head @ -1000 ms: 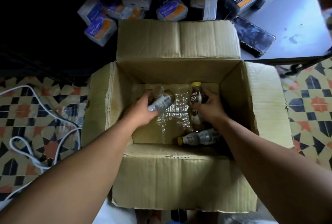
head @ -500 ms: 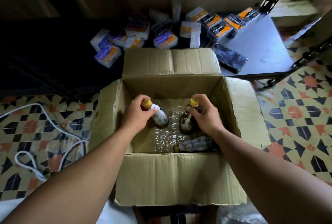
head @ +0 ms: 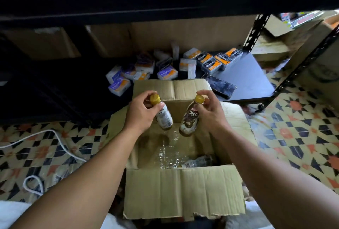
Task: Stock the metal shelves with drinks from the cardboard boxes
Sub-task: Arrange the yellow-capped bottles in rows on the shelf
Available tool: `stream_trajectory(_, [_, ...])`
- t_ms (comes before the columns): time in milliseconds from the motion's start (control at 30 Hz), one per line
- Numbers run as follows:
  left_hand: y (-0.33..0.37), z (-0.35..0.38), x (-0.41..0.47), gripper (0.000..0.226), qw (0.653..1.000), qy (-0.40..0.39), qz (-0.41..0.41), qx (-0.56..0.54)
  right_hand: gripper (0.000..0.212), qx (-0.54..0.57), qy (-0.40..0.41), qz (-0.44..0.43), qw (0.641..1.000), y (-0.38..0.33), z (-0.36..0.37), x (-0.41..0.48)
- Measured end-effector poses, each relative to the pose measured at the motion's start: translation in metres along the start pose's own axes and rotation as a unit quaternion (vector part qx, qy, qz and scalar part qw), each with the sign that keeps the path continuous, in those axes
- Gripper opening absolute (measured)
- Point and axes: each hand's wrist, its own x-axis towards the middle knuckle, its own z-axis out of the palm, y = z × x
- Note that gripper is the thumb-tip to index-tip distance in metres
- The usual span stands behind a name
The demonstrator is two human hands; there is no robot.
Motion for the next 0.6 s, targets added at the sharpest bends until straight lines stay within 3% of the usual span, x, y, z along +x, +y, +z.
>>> stream_trajectory(267, [0.119, -0.045, 0.014, 0.037, 0.986, 0.053, 0.151, -0.046, 0.027, 0.029, 0.045, -0.176, 0.983, -0.123, -0.017, -0.008])
stream_trajectory(600, [0.298, -0.080, 0.032, 0.033, 0.955, 0.019, 0.285, -0.081, 0.029, 0.010, 0.056, -0.326, 0.944, -0.285, -0.087, -0.020])
